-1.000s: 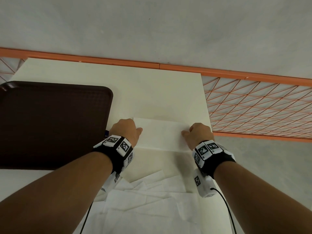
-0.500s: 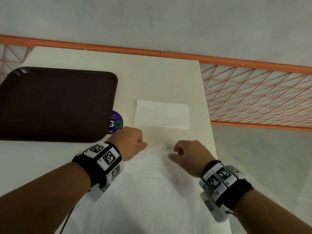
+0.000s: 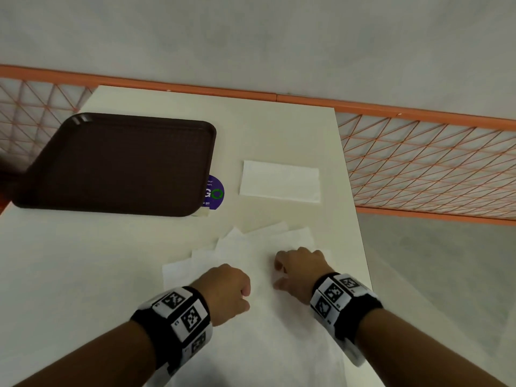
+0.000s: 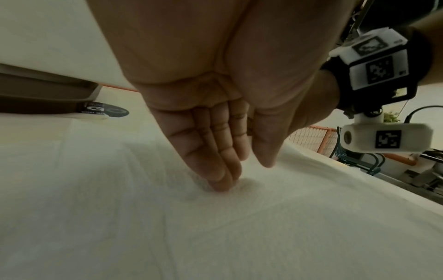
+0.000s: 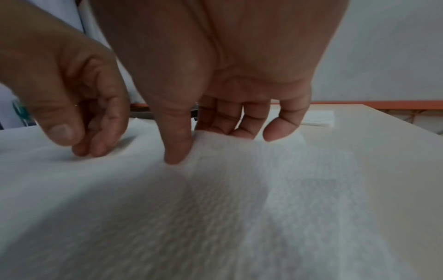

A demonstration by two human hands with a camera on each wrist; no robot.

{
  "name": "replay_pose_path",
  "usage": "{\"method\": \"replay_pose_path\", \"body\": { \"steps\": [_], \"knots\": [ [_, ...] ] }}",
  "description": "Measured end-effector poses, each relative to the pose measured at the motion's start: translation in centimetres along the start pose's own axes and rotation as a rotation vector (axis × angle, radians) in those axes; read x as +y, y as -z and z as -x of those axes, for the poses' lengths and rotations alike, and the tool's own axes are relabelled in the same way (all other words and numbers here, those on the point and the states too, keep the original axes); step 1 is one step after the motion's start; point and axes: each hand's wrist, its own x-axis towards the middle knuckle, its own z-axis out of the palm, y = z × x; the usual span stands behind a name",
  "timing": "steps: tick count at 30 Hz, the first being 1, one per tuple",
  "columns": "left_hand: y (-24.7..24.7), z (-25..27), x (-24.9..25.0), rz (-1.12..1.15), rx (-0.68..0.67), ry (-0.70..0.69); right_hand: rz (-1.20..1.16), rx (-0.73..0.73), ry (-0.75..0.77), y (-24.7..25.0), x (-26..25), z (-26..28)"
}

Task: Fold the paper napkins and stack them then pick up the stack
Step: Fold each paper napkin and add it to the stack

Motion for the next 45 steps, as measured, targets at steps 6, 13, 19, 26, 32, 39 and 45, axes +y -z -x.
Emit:
{"method": "replay_pose_path", "body": {
  "steps": [6,13,19,26,32,39,45],
  "knots": [
    [0.1,1.1,0.0,0.0,0.156,-0.041,-0.066,0.076,0.057,0.8,-0.5,1.2],
    [1.8,1.0,0.5,-0.112,0.233,-0.146,-0.213,0.116,0.174,2.1,-1.9,3.5],
    [3.4,1.3,-2.3,0.475,0.17,-0.084,-0.757,0.242,0.054,3.5,1.1,4.6],
    [2.0,1.0,-2.9,1.111,0.152,0.005,-1.199,0.276,-0.121,1.7,2.8,3.9],
    [0.5,0.1,-3.0,1.166,0.266,0.05,-1.378,0.237,-0.283,0.7,3.5,3.2],
    [-0.2,-1.1,-4.2,1.14,0.368,0.151,-1.403,-0.037,-0.298,-2.8,3.6,4.6],
    [-0.6,0.0,-3.7,1.227,0.161,0.227,-1.442,0.04,-0.342,-4.3,3.6,3.8]
  ]
}}
